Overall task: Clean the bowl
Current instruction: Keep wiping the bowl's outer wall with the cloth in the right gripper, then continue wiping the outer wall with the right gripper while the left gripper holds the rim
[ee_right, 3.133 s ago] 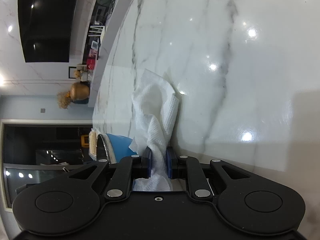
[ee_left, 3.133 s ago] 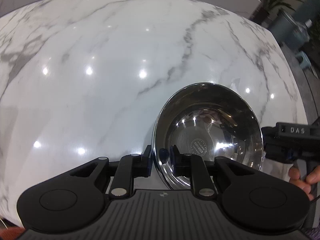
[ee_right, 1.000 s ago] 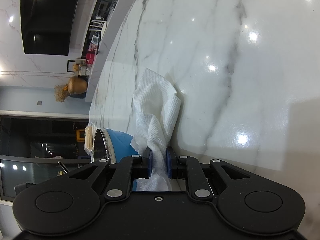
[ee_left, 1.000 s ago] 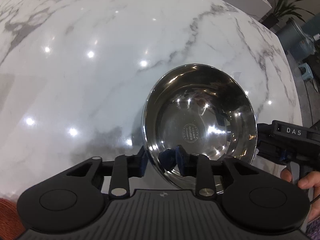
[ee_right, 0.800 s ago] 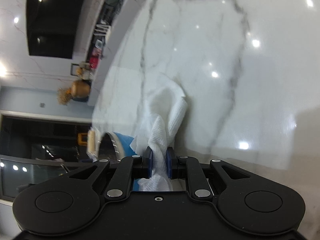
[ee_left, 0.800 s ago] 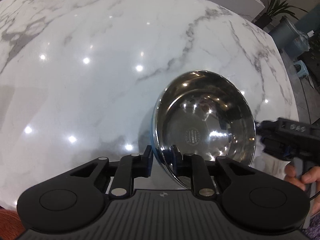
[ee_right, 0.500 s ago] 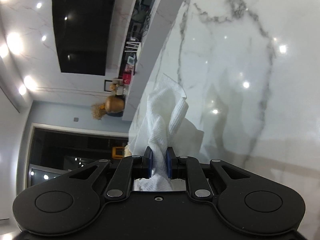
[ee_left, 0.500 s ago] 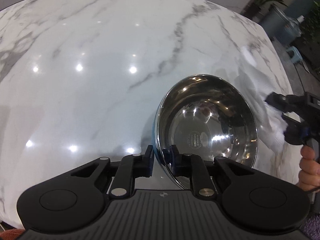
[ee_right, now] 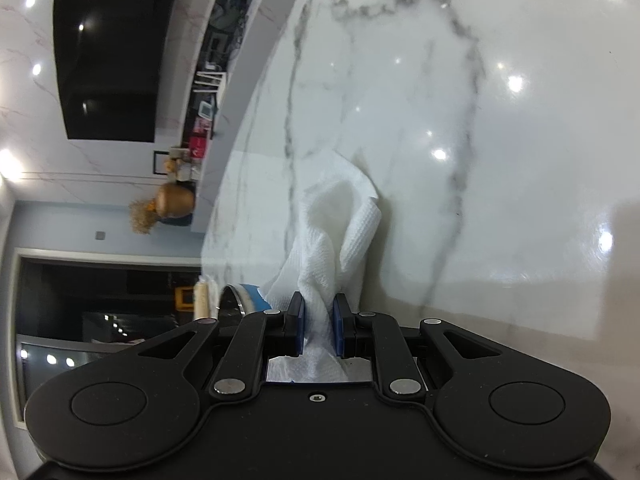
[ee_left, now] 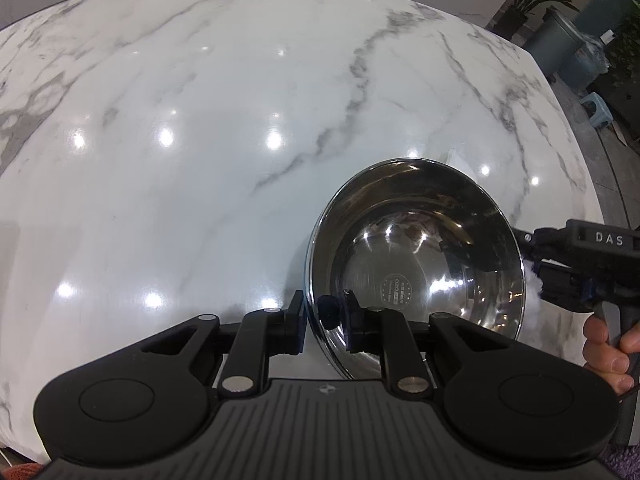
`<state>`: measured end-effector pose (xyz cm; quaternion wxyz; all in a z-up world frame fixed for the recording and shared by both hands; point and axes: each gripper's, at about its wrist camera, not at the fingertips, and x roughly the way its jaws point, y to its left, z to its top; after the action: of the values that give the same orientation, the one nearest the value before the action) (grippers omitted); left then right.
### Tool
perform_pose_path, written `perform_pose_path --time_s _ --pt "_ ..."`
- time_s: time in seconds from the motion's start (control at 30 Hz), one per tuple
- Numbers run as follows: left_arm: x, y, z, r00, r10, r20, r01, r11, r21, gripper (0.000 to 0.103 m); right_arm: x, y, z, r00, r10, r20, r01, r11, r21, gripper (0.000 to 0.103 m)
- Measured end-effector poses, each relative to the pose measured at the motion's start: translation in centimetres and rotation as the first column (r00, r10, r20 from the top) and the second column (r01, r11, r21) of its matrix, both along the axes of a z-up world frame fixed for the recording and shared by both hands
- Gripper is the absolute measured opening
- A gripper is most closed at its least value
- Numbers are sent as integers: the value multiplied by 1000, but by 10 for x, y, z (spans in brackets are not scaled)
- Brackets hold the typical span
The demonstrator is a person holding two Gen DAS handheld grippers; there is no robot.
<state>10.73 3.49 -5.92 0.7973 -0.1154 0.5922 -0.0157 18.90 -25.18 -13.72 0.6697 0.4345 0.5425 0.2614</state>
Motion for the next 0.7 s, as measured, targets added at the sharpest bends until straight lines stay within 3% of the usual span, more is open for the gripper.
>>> perform_pose_path --time_s 0.27,0.3,0.37,0.43,0.53,0.57,0.63,0.7 --pt "-5 -1 0 997 77 1 -77 997 -1 16 -5 5 -1 1000 19 15 -19 999 -48 14" --pt "-6 0 0 995 95 -2 -95 995 -10 18 -7 3 -2 1000 21 16 -21 999 -50 14" --pt "-12 5 -2 986 168 -12 -169 984 -64 31 -9 2 -3 1000 24 20 -23 998 -55 14" --pt "-17 8 -3 976 218 -20 -219 971 -98 32 -9 3 -2 999 27 24 -25 998 -61 14" --pt "-19 4 -4 973 227 -41 -231 966 -120 31 -9 4 -2 999 31 27 -29 997 -66 14" --pt "-21 2 -4 974 223 -41 -226 967 -118 26 -9 4 -2 999 31 27 -30 997 -66 14" --pt "-22 -2 -2 978 206 -34 -208 975 -73 17 -10 3 -2 999 31 27 -29 997 -66 14" --pt "-22 -3 -2 981 189 -34 -191 980 -50 16 -10 4 -2 999 35 26 -33 997 -70 14"
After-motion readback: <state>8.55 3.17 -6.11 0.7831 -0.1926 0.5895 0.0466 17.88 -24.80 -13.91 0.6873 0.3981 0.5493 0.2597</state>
